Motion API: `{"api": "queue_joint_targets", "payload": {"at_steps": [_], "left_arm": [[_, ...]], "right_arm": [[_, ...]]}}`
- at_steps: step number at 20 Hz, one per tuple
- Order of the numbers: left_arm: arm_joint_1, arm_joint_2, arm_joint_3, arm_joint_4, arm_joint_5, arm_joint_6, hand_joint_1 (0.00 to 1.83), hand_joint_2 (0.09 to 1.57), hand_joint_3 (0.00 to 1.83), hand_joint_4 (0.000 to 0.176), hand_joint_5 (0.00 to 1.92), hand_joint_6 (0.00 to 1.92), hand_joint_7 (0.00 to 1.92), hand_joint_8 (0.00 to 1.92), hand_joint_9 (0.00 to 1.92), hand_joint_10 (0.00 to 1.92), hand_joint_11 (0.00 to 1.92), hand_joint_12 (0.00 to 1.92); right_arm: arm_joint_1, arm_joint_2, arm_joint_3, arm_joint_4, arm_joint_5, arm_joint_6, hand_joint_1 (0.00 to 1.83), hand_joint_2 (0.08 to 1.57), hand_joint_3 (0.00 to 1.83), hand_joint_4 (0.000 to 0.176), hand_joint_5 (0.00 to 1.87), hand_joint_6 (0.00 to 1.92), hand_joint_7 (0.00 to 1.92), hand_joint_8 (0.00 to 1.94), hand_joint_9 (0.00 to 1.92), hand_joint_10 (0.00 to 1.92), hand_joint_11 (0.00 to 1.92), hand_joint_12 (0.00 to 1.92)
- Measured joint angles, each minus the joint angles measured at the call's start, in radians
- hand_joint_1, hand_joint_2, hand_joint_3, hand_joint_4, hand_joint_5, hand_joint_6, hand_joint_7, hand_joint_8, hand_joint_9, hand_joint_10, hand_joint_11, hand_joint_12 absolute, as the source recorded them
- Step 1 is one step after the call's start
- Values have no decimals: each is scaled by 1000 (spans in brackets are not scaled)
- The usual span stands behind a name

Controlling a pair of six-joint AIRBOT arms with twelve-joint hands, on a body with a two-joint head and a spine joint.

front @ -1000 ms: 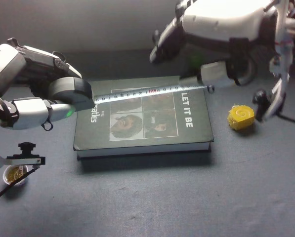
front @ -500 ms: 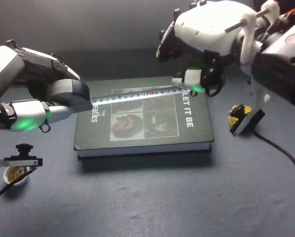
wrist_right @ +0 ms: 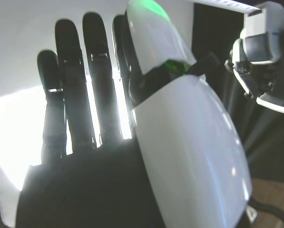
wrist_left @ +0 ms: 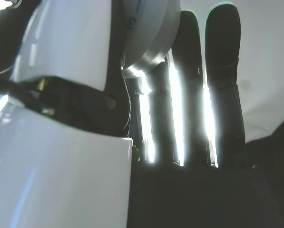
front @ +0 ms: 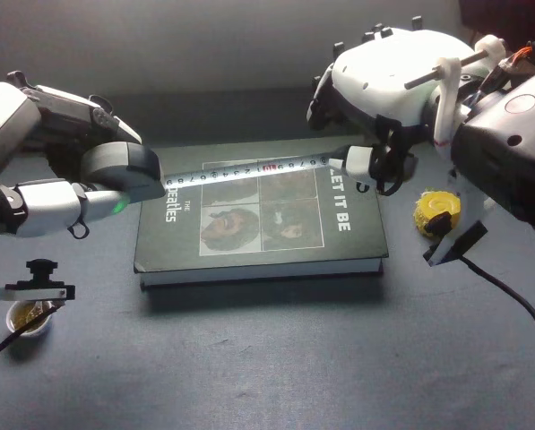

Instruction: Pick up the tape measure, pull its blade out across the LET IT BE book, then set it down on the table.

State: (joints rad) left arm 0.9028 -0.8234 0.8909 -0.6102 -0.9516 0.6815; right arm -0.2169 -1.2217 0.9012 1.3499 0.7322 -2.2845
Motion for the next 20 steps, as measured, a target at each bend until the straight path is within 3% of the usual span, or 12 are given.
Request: {"api": "queue_joint_targets", "payload": {"at_steps": [20], "left_arm": [[8,-8,0,-3,-4,0,1392,1057,0,0,1147,513,1170,720,923,1194,815,1152]], "right_arm": [[-38,-4,8,4,22,10,1107,1168,0,0,839,29,903,16,796,59,221,1252]]}}
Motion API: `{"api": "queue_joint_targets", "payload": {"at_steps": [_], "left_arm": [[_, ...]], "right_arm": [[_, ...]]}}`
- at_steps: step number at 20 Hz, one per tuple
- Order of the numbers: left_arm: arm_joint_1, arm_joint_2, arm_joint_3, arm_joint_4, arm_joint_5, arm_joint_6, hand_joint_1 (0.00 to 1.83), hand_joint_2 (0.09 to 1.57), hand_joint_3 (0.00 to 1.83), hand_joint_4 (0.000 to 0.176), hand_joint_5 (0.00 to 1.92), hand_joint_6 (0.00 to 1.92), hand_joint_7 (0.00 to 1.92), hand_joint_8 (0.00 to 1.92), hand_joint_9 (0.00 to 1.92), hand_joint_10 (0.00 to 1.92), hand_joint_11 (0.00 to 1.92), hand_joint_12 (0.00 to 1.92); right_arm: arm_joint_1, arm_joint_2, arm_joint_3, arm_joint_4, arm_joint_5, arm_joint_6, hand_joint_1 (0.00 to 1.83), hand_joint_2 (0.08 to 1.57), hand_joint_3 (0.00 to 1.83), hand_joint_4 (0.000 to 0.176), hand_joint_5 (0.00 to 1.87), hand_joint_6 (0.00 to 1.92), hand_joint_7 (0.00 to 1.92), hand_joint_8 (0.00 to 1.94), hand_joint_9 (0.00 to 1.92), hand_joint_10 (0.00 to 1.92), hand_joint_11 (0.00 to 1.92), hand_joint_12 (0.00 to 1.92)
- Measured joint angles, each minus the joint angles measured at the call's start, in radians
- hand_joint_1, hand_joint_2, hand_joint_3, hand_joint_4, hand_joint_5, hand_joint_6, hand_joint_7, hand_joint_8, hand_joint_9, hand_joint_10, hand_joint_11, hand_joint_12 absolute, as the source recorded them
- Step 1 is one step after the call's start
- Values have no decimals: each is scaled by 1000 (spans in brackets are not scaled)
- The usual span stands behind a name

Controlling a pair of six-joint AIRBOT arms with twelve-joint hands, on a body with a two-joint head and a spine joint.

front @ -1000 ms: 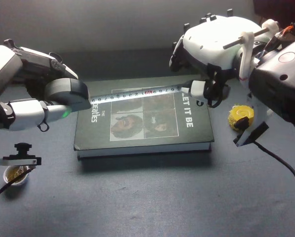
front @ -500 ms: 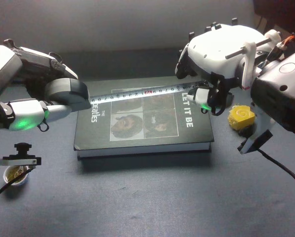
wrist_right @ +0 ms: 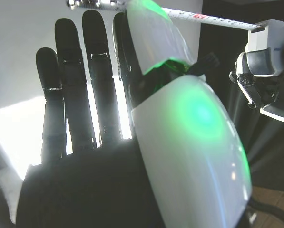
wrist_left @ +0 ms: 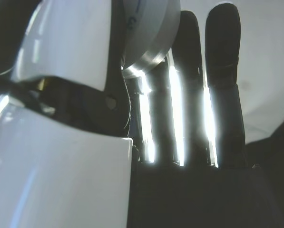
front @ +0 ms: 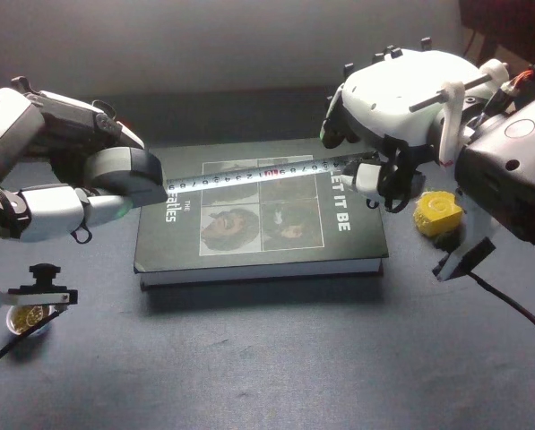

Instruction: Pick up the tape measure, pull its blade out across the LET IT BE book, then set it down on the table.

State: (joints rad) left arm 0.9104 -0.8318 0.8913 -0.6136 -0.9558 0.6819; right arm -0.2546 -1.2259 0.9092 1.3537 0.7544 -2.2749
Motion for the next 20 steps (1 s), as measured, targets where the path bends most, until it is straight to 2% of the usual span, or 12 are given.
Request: {"api": "queue_joint_targets", "payload": {"at_steps": [11,13,14,15,16,17,18,19,20], "left_arm": [[-3,0,0,1,-2,0,1392,1054,0,0,1147,536,1172,701,932,1185,816,1155],[-3,0,0,1,-2,0,1393,1055,0,0,1144,524,1170,709,934,1188,817,1154],[-3,0,0,1,-2,0,1393,1055,0,0,1144,524,1170,709,934,1188,821,1154],[-3,0,0,1,-2,0,1392,1055,0,0,1144,524,1171,709,934,1188,826,1153],[-3,0,0,2,-1,0,1392,1055,0,0,1144,524,1171,709,934,1187,825,1152],[-3,0,0,2,-2,0,1392,1055,0,0,1144,524,1171,709,934,1187,825,1152],[-8,0,0,0,0,0,1392,1055,0,0,1145,524,1172,709,934,1184,815,1139],[-9,0,0,1,-2,0,1392,1055,0,0,1145,524,1172,709,934,1183,812,1136],[-9,0,0,1,-3,0,1392,1055,0,0,1145,524,1172,709,934,1183,812,1136]], "right_arm": [[-15,-4,21,-16,-15,23,1103,1167,0,0,848,28,905,14,804,62,231,1252],[-15,-4,22,-18,-17,23,1091,1170,1,0,850,26,910,13,833,75,279,1257],[-15,-6,23,-18,-19,23,1091,1222,25,0,742,1283,927,5,841,82,282,1257],[-15,-6,23,-19,-18,23,1087,1183,2,0,636,731,915,12,833,81,261,1263],[-15,-7,23,-19,-19,23,1083,1174,0,0,696,423,913,9,829,82,253,1250],[-15,-8,23,-19,-19,23,1083,1174,0,0,696,423,913,9,829,82,253,1250],[-15,-8,23,-21,-19,23,1088,1169,0,0,791,162,916,3,829,84,247,1245],[-15,-7,23,-22,-19,23,1098,1191,30,0,782,1044,927,3,837,90,268,1260],[-15,-8,23,-22,-19,23,1098,1191,30,0,782,1044,927,3,837,90,268,1260]]}}
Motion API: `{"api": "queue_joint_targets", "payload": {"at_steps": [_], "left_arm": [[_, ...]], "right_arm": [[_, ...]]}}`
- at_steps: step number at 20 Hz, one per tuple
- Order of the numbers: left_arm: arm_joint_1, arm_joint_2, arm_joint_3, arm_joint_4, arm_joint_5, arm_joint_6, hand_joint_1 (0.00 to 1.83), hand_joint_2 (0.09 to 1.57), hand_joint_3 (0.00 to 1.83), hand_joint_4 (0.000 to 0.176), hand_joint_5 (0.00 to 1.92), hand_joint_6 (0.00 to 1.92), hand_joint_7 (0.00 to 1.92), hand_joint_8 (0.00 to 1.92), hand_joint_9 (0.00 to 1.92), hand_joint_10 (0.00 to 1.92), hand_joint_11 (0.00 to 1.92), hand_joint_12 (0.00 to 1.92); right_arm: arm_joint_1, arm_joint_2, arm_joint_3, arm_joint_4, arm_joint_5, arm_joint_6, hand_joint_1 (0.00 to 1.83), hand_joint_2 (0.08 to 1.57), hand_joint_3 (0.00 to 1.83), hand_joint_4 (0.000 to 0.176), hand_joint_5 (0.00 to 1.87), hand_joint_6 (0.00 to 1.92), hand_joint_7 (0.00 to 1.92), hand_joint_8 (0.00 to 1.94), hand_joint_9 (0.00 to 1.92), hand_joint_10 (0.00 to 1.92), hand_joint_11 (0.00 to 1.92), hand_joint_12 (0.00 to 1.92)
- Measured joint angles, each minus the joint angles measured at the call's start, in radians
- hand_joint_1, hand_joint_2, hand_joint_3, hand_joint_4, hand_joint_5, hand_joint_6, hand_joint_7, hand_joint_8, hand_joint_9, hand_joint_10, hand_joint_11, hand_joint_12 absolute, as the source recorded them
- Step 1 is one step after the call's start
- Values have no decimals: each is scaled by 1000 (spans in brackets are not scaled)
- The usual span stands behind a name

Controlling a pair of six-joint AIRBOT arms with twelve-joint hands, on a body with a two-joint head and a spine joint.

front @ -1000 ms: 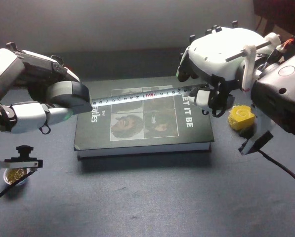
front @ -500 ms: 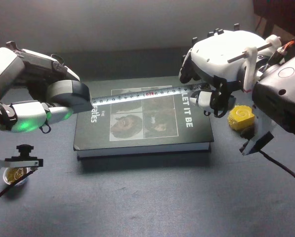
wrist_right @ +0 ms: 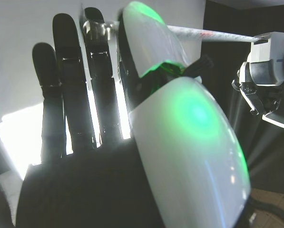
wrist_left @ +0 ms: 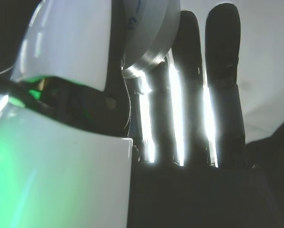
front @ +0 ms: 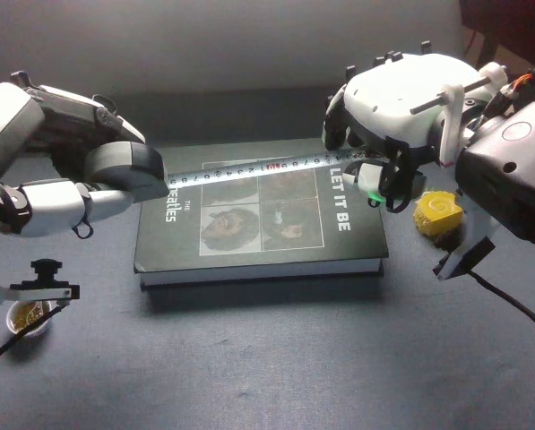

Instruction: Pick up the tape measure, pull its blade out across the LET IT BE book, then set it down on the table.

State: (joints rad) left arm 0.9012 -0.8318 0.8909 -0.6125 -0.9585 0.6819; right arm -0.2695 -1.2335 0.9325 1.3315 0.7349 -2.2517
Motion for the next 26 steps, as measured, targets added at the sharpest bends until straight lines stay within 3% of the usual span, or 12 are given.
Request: {"api": "queue_joint_targets", "payload": {"at_steps": [1,2,11,12,13,15,17,18,19,23,24,26], "left_arm": [[0,0,0,0,1,0,1392,1055,0,0,1142,526,1173,709,934,1182,803,1127],[0,0,0,0,2,0,1392,1056,0,0,1142,525,1177,708,922,1193,804,1124],[0,0,0,0,1,-3,1390,1062,0,0,1139,532,1152,735,910,1223,815,1123],[0,0,0,0,1,-3,1390,1063,0,0,1136,537,1152,737,908,1225,813,1120],[0,0,0,0,1,-3,1390,1063,0,0,1138,532,1155,746,898,1225,810,1119],[0,0,0,-2,1,-2,1390,1064,0,0,1137,532,1155,748,895,1226,809,1119],[0,0,0,-2,1,-2,1390,1064,0,0,1136,534,1152,749,899,1227,818,1126],[0,0,0,-2,1,-2,1390,1064,0,0,1137,529,1149,760,900,1223,821,1127],[1,0,0,-2,1,-2,1390,1064,0,0,1138,530,1149,761,900,1221,819,1127],[1,0,0,-2,1,-3,1390,1065,0,0,1129,543,1151,755,901,1224,819,1123],[1,0,0,-2,1,-3,1391,1064,0,0,1111,558,1156,740,922,1215,817,1123],[1,0,0,-2,1,-3,1391,1063,0,0,1105,569,1169,730,916,1210,826,1126]], "right_arm": [[0,0,0,0,0,0,1090,1228,11,0,742,1284,928,2,835,94,252,1275],[0,0,0,0,1,0,1087,1239,5,0,730,1345,927,1,833,95,252,1281],[0,5,0,0,-5,1,1086,1243,1,0,727,1351,936,4,853,110,295,1294],[0,7,0,0,-6,1,1090,1192,0,0,628,740,926,8,844,110,287,1280],[0,9,0,0,-8,1,1087,1178,0,0,688,413,921,4,839,112,299,1255],[0,17,0,0,-8,0,1092,1172,0,0,782,148,919,1,842,118,308,1240],[0,23,0,0,-6,0,1095,1179,1,0,810,88,933,5,859,131,342,1233],[0,23,0,0,-7,0,1098,1195,41,0,771,1055,952,6,878,145,393,1229],[1,23,0,2,-7,0,1087,1233,14,0,733,1295,956,5,883,158,388,1251],[12,28,0,6,-14,-3,1084,1244,4,0,723,1356,963,6,883,165,406,1270],[16,32,0,6,-16,-2,1079,1196,0,0,631,734,945,11,871,165,367,1260],[16,37,0,4,-16,-5,1075,1175,0,0,740,210,924,2,838,145,296,1226]]}}
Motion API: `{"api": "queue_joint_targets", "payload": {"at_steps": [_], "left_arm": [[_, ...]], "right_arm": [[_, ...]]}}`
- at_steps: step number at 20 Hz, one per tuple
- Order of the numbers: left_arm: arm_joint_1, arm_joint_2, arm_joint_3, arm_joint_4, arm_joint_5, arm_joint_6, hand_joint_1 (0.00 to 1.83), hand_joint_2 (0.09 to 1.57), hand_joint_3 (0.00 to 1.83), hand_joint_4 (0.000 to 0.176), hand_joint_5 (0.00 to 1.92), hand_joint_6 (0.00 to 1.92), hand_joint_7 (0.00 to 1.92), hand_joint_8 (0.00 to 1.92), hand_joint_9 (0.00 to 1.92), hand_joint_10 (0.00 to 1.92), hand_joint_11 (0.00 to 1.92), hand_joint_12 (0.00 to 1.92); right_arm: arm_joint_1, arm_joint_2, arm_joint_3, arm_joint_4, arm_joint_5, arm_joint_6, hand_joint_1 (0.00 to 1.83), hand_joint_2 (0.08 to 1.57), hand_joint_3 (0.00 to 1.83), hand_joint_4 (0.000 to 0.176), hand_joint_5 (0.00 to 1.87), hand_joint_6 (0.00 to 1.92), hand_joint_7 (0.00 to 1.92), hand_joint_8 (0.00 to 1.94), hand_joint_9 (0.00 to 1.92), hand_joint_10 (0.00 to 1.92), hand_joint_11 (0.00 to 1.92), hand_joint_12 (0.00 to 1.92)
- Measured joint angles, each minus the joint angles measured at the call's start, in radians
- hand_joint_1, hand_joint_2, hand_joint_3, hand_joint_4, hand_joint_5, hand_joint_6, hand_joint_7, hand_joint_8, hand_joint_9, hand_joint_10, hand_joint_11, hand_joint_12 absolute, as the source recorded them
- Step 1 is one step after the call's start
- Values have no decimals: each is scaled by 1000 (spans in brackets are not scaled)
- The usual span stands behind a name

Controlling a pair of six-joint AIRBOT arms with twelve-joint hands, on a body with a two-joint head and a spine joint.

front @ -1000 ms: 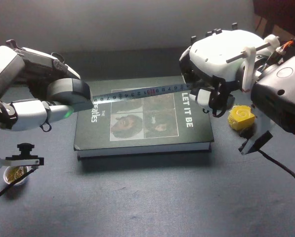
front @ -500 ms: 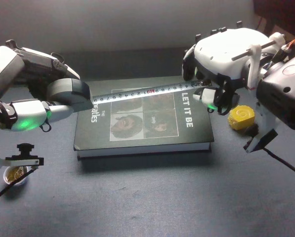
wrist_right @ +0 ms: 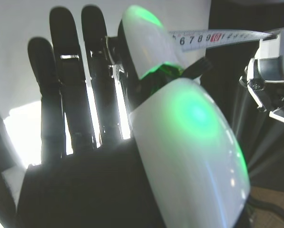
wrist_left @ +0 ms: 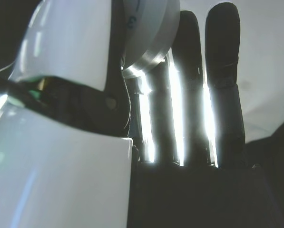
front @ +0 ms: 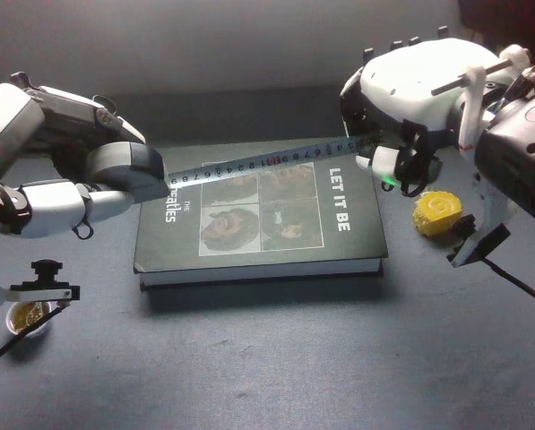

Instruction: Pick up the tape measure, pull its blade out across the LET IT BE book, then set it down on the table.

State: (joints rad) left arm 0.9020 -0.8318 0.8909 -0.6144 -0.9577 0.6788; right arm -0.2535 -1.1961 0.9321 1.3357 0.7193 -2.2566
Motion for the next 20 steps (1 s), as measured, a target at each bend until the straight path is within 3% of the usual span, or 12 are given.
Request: {"api": "queue_joint_targets", "payload": {"at_steps": [1,4,20], "left_arm": [[0,0,0,-2,0,0,1391,1064,0,0,1114,564,1168,730,902,1223,827,1126],[1,0,0,-2,0,1,1390,1063,0,0,1126,563,1160,735,903,1220,822,1124],[2,0,0,-3,0,1,1390,1062,0,0,1132,536,1156,743,910,1217,811,1147]], "right_arm": [[0,3,0,4,0,0,1060,1172,0,0,747,110,885,0,793,116,232,1222],[13,11,-10,11,0,-5,1041,1172,1,0,705,52,832,0,754,94,182,1214],[6,9,-12,9,-16,1,1034,1171,0,0,720,30,831,5,763,87,219,1231]]}}
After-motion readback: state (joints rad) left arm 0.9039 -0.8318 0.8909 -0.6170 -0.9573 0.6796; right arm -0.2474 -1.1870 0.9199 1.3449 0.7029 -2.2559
